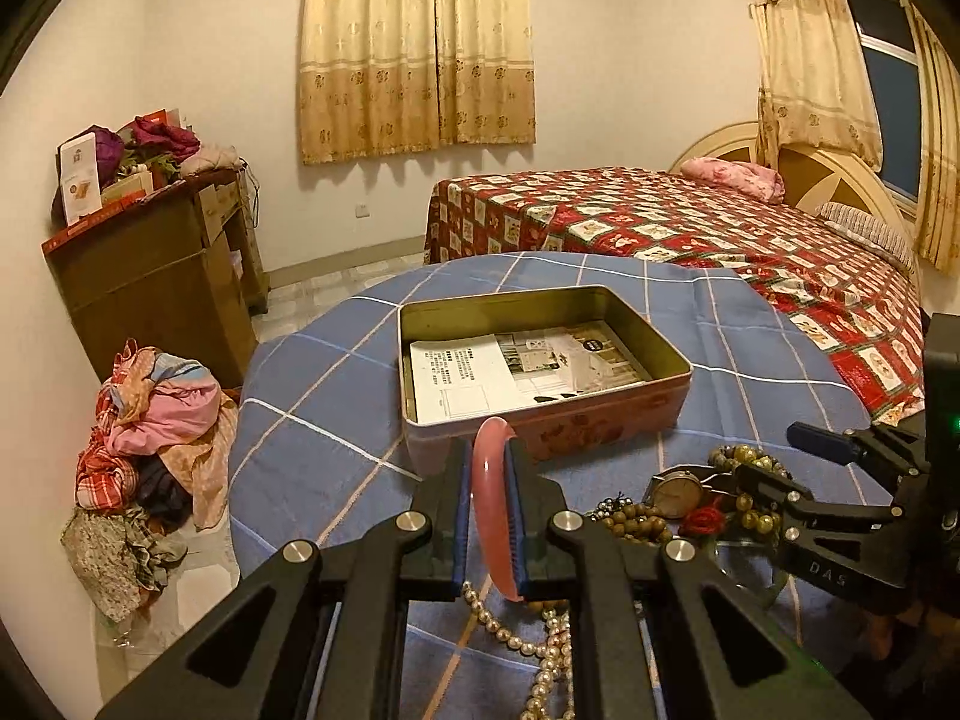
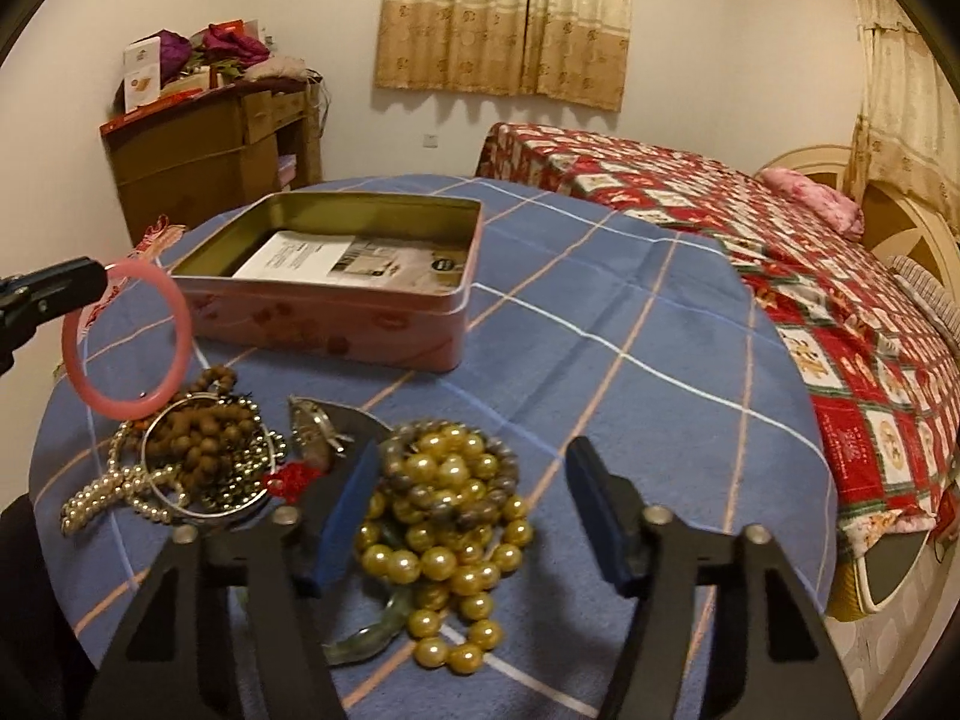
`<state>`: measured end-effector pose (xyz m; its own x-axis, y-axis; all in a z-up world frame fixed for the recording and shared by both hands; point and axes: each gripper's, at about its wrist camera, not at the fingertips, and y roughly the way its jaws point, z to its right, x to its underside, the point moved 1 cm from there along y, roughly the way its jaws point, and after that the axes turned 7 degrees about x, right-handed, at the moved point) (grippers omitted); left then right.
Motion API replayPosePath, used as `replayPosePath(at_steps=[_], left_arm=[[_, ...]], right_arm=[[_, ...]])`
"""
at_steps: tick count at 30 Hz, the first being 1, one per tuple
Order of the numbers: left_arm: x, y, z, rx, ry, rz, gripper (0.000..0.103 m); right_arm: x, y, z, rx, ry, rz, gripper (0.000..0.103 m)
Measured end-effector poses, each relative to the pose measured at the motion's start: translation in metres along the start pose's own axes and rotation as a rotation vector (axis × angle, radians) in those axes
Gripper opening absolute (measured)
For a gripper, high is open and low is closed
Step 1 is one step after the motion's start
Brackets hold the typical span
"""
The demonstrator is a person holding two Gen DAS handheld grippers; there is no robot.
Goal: Organize jewelry
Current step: 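Lift the pink bangle with the left gripper and carry it into the tin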
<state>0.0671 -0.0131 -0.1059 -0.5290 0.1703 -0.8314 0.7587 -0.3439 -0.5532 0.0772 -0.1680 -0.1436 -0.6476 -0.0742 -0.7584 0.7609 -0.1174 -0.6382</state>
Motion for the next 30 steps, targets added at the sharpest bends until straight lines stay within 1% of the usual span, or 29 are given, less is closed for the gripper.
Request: replayPosePath(at_steps=[2,3,5,6,10,11,15,20,24,30], left_arm=[[0.001,0.0,0.003,0.007,0.006,0.003,0.01],[0.001,0.0,0.004,0.013,0.007,0.003,0.01],[0.001,-0.002,0.004,0.023,0.001,0.005,0.01],[0.001,-0.002,0.005,0.027,0.001,0.005,0.01],[0.0,-0.003,0.007,0.04,-0.002,0.004,0.01],[-0.001,-0.004,0.007,0.041,0.001,0.004,0.01],[-0.002,-0.005,0.007,0.047,0.001,0.007,0.01],[-0.004,-0.008,0.006,0.055,0.002,0.014,0.01],[-0.01,-0.011,0.006,0.062,0.008,0.025,0.01],[-0.027,-0.015,0.003,0.043,0.027,0.057,0.01]], right_arm=[[0.001,-0.001,-0.001,-0.011,-0.003,-0.002,0.045],[0.002,-0.001,-0.001,-0.014,-0.008,-0.008,0.042],[0.004,0.001,-0.003,-0.02,-0.015,-0.021,0.033],[0.003,0.001,-0.004,-0.024,-0.015,-0.022,0.03],[0.003,-0.004,-0.003,-0.047,-0.006,-0.006,0.013],[0.002,-0.005,-0.002,-0.051,-0.004,-0.002,0.011],[0.0,-0.006,0.003,-0.065,0.017,0.008,0.01],[-0.008,-0.017,0.011,-0.067,0.047,0.051,0.01],[-0.021,-0.025,0.015,-0.06,0.037,0.09,0.01],[-0.041,-0.026,0.011,-0.043,-0.005,0.123,0.01]])
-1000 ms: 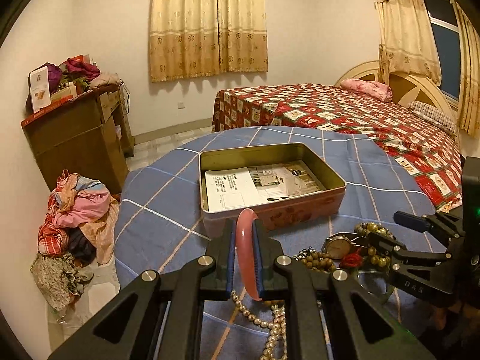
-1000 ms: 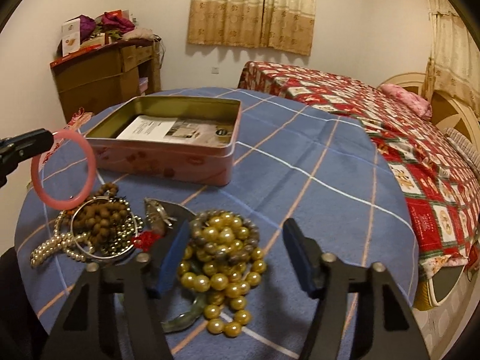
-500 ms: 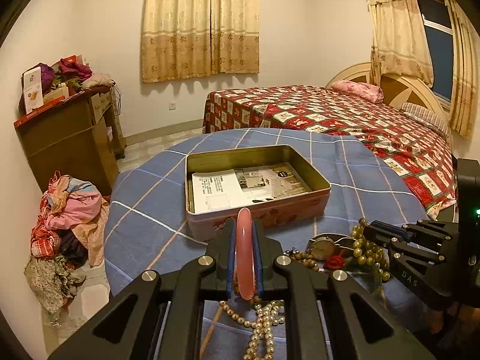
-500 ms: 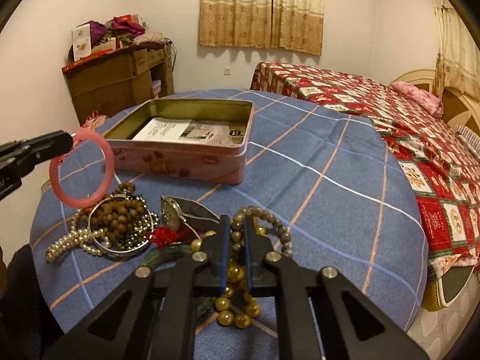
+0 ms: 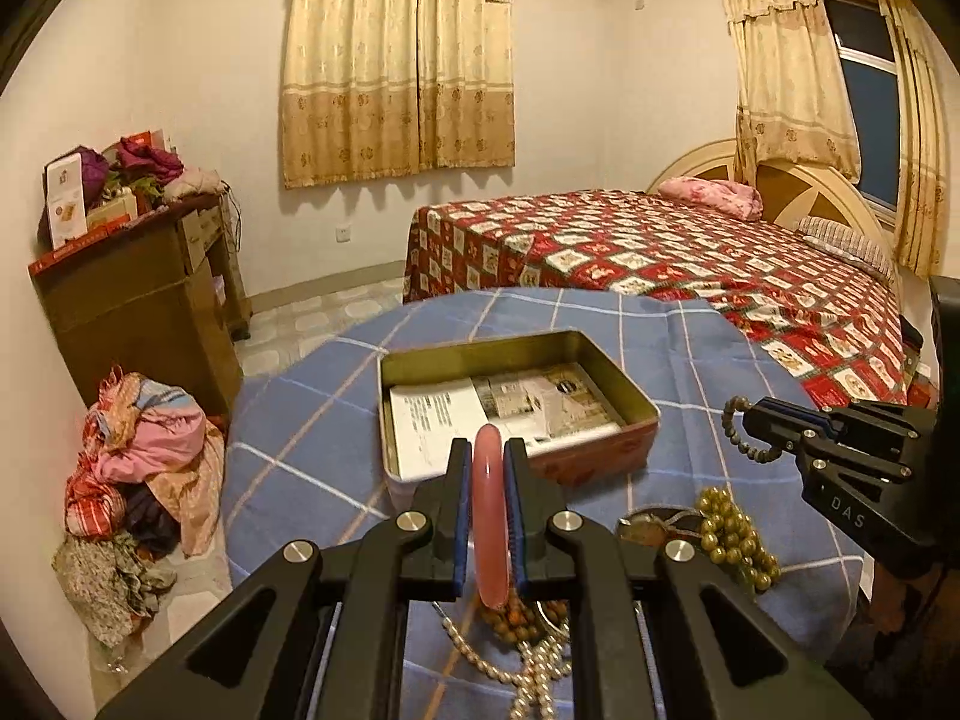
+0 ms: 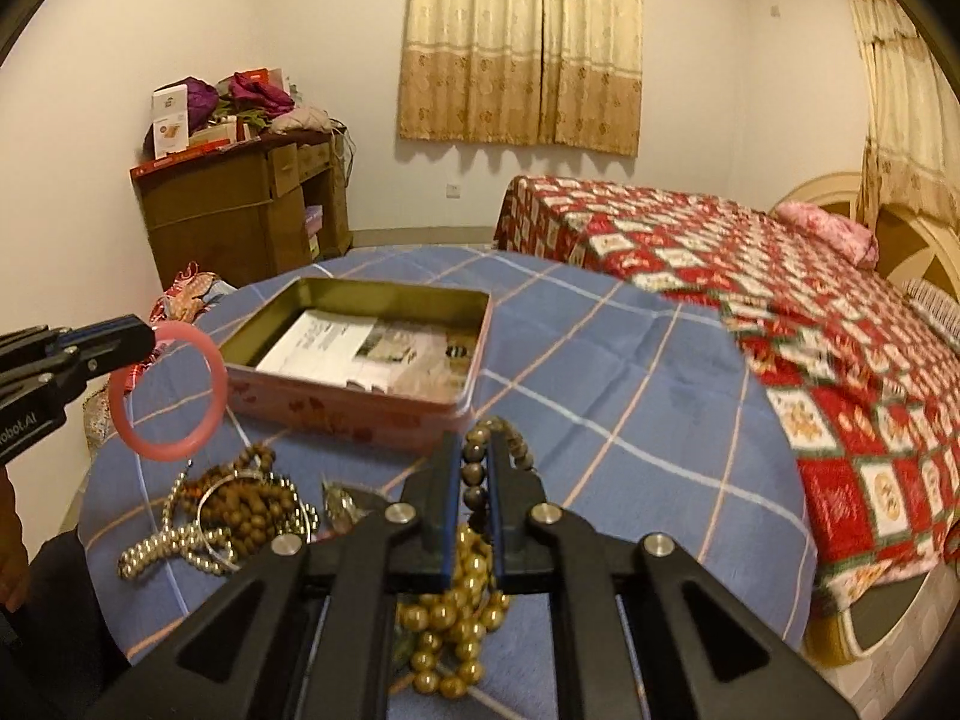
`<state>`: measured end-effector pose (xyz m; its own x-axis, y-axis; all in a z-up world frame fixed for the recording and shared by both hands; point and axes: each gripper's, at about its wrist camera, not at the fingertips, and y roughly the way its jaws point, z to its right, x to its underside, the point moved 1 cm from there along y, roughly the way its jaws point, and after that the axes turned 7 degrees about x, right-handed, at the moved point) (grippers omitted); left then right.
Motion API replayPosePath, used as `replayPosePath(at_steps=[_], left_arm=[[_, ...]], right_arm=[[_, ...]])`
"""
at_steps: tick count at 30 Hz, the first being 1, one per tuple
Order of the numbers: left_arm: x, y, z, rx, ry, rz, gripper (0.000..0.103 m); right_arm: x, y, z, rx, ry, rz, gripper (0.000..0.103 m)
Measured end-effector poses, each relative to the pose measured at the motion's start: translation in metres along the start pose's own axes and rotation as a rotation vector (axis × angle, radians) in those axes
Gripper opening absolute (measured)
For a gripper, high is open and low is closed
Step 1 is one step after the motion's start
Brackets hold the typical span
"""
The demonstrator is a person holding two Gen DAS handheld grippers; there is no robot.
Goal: Organize jewelry
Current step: 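Lift the pink bangle with the left gripper and carry it into the tin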
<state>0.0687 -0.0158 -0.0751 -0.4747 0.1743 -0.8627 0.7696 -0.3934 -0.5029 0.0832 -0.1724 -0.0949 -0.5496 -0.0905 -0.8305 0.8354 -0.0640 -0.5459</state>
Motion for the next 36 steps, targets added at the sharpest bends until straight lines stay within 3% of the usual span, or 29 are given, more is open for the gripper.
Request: replayPosePath(at_steps=[8,13,18,36], left_arm=[[-0.036,0.012,-0.005,-0.042,0.049,0.04,0.01],[-0.051,0.043,-0.014,-0.074,0.065,0.016,0.01],[-0.059,0.071,-0.024,-0.117,0.078,-0.008,0.01],[-0.059,0.132,-0.025,-0.139,0.124,-0.079,0.01]], right_arm=[[-0.031,0.015,-0.008,0.007,-0.037,0.025,0.01],[-0.052,0.032,-0.016,-0.014,-0.057,0.028,0.01],[-0.067,0.052,-0.026,-0.023,-0.088,0.025,0.01],[-0.077,0.115,-0.032,-0.007,-0.101,-0.044,0.01]])
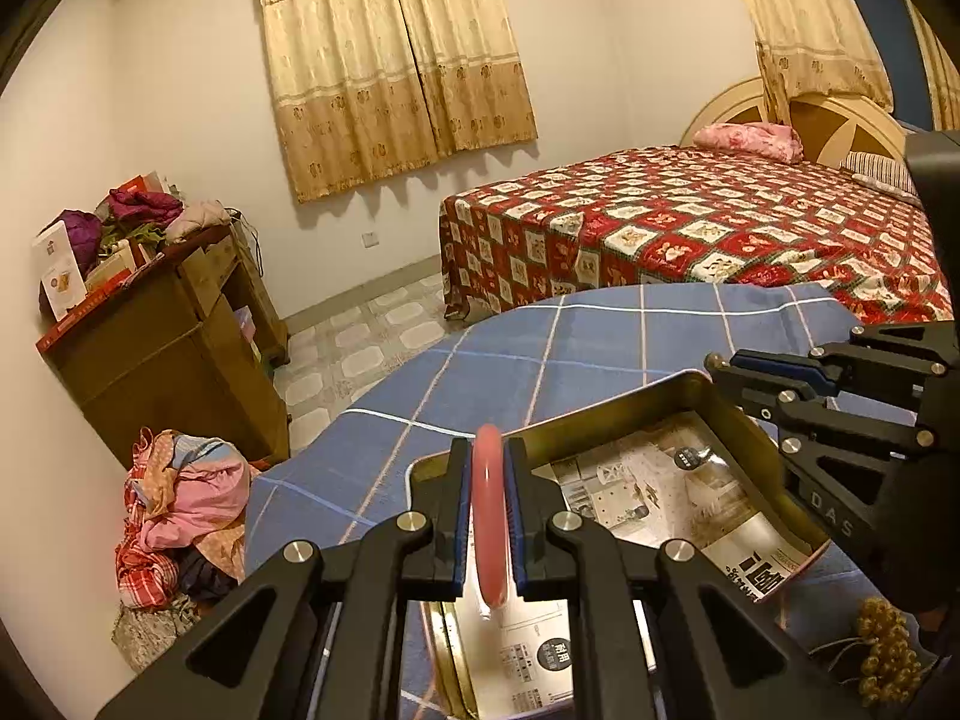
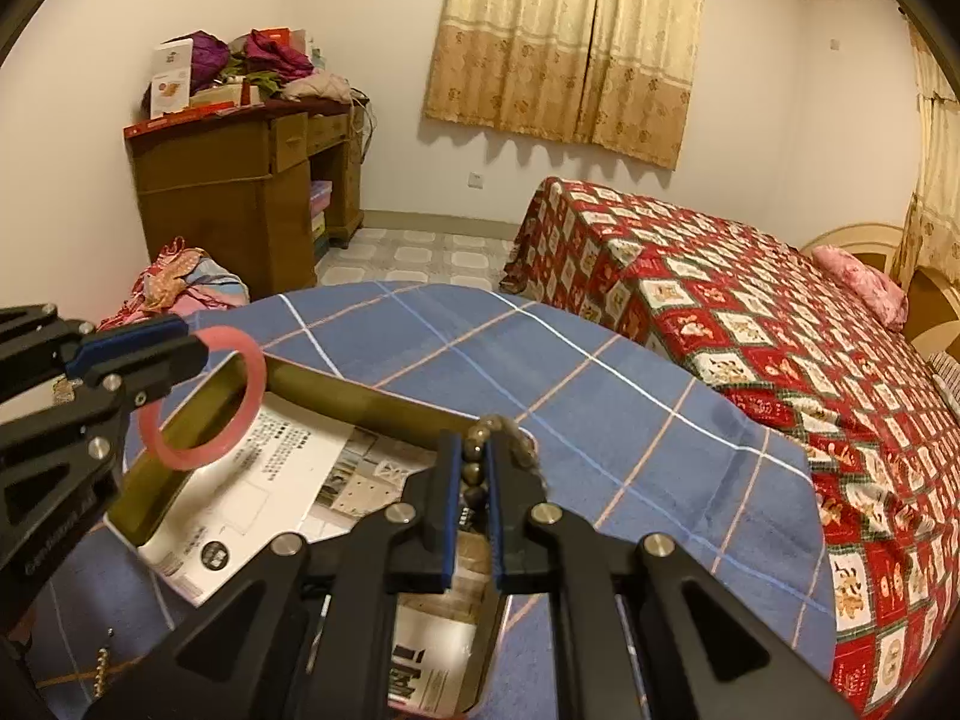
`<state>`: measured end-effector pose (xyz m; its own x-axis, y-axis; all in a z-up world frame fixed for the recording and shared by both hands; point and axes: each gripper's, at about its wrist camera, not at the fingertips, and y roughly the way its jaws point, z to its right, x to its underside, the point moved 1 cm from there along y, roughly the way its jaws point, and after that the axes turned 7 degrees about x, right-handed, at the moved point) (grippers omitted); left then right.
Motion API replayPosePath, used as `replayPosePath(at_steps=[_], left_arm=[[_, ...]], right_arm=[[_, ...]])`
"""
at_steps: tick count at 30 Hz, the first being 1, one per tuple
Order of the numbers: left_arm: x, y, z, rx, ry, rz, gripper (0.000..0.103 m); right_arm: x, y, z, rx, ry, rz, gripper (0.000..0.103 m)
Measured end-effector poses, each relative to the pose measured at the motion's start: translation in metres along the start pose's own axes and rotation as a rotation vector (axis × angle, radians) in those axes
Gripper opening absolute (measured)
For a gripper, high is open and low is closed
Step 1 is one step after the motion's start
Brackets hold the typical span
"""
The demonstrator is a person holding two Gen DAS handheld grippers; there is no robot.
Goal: Organize jewelry
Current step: 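Lift the pink bangle with the left gripper and carry it into the tin, then open the left gripper to drop the pink bangle inside the tin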
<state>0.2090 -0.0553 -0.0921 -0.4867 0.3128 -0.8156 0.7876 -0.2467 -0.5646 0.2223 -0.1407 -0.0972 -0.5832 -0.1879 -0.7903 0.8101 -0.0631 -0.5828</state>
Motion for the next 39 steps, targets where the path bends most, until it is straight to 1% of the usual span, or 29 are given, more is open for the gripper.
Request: replayPosePath(at_steps=[5,10,14,19,21,22,23,24,25,26,27,28,30,32,34,39], left_arm=[[0.003,0.008,0.001,0.008,-0.016,-0.017,0.01],[0.006,0.017,0.003,0.004,-0.008,-0.034,0.01],[0.01,0.024,0.001,-0.012,0.001,-0.054,0.01],[0.009,0.027,-0.002,-0.023,-0.006,-0.051,0.01],[0.011,0.03,-0.003,-0.026,-0.007,-0.073,0.011],[0.012,0.032,-0.004,-0.022,-0.009,-0.089,0.015],[0.014,0.033,-0.004,-0.025,-0.013,-0.096,0.02],[0.016,0.032,-0.006,-0.036,-0.02,-0.097,0.038],[0.017,0.029,-0.007,-0.044,-0.026,-0.091,0.065],[0.018,0.025,-0.01,-0.056,-0.034,-0.073,0.077],[0.019,0.019,-0.012,-0.063,-0.039,-0.049,0.086],[0.02,0.011,-0.014,-0.053,-0.037,-0.024,0.086],[0.021,0.001,-0.019,-0.057,-0.037,-0.005,0.086],[0.025,-0.009,-0.03,-0.063,-0.06,0.008,0.086],[0.03,-0.014,-0.04,-0.049,-0.087,0.004,0.086],[0.047,-0.019,-0.053,-0.081,-0.133,-0.029,0.086]], right_arm=[[0.001,0.008,-0.001,-0.015,0.012,-0.016,0.01],[0.004,0.014,-0.006,-0.019,0.001,-0.026,0.01],[0.005,0.017,-0.007,-0.014,-0.004,-0.033,0.01],[0.006,0.02,-0.009,-0.018,-0.017,-0.049,0.01],[0.007,0.02,-0.009,-0.023,-0.015,-0.052,0.012],[0.008,0.02,-0.009,-0.027,-0.013,-0.055,0.02],[0.008,0.018,-0.009,-0.031,-0.011,-0.053,0.033],[0.009,0.016,-0.008,-0.028,-0.011,-0.046,0.039],[0.009,0.014,-0.008,-0.025,-0.013,-0.042,0.046],[0.009,0.013,-0.008,-0.02,-0.015,-0.039,0.05],[0.01,0.01,-0.006,-0.012,-0.018,-0.039,0.052],[0.011,0.009,-0.005,-0.007,-0.018,-0.039,0.054],[0.014,0.004,0.0,0.011,-0.01,-0.037,0.056],[0.016,-0.002,0.007,0.016,0.015,-0.035,0.062],[0.019,-0.007,0.013,0.023,0.04,-0.033,0.066],[0.028,-0.019,0.02,0.03,0.062,-0.035,0.066]])
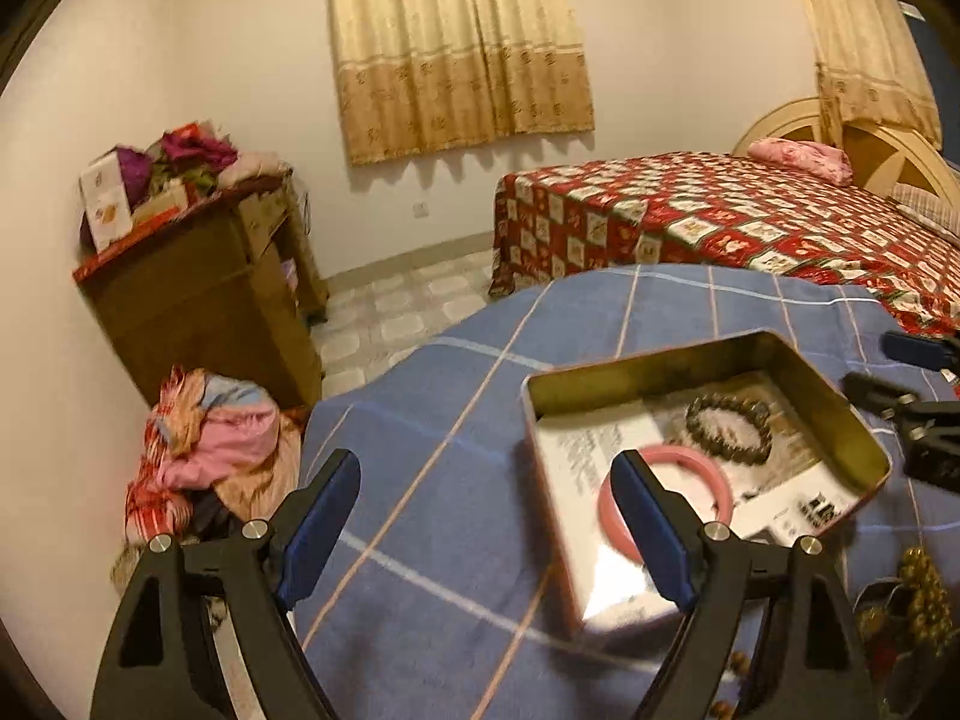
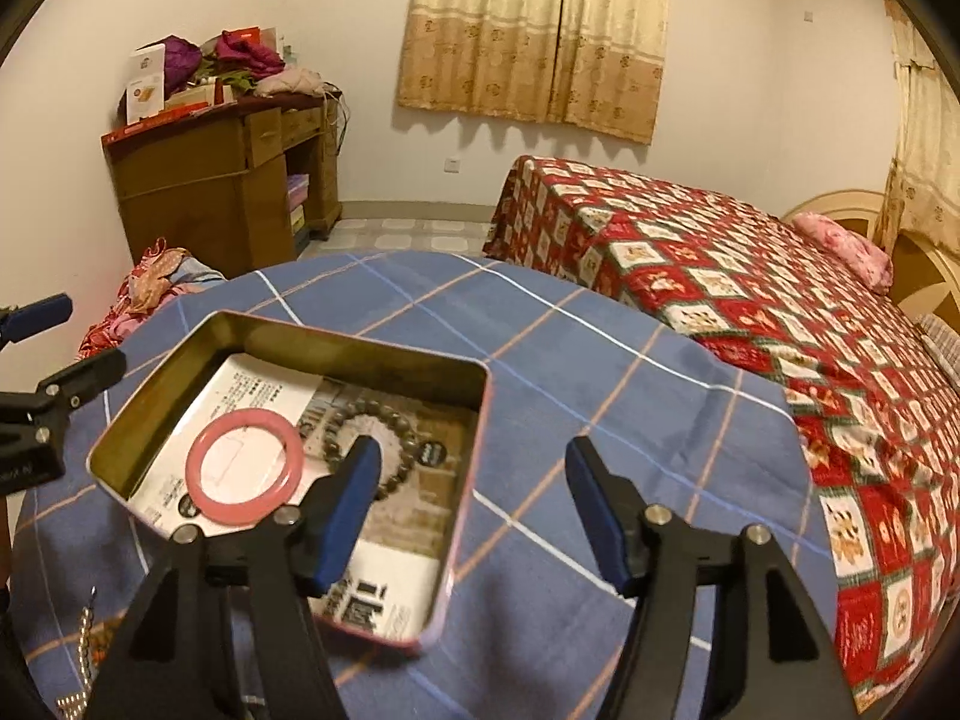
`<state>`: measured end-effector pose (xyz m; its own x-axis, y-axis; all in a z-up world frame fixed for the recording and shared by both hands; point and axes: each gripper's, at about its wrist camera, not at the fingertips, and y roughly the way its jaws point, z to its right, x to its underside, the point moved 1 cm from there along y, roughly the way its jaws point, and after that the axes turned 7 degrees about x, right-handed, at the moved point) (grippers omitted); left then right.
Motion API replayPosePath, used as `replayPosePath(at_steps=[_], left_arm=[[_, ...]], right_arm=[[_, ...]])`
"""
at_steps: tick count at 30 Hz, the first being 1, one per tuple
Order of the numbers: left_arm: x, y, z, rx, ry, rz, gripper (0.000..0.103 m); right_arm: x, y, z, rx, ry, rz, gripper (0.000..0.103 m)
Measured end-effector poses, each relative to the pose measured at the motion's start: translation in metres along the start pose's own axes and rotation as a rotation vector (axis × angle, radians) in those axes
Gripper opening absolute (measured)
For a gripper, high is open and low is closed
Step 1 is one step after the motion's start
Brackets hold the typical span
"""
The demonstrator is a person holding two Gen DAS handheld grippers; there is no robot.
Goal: Organize jewelry
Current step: 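Open the left gripper to drop the pink bangle inside the tin, then grasp the brown wooden bead string with the left gripper while the right grasps gold beads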
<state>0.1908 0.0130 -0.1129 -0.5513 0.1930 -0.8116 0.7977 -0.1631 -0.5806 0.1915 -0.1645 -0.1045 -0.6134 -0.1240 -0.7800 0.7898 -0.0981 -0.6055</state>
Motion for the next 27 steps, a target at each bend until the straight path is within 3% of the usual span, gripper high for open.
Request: replayPosePath(at_steps=[12,20,27], left_arm=[[0.049,-0.035,0.01,-0.042,-0.014,-0.054,0.086],[0.066,-0.062,0.036,0.027,0.002,-0.073,0.086],[0.073,-0.063,0.061,0.085,0.023,-0.102,0.086]], right_arm=[[0.039,-0.035,0.019,0.036,0.047,-0.008,0.073],[0.075,-0.057,0.016,0.036,0.027,-0.029,0.073],[0.097,-0.068,0.011,0.039,-0.004,-0.038,0.075]])
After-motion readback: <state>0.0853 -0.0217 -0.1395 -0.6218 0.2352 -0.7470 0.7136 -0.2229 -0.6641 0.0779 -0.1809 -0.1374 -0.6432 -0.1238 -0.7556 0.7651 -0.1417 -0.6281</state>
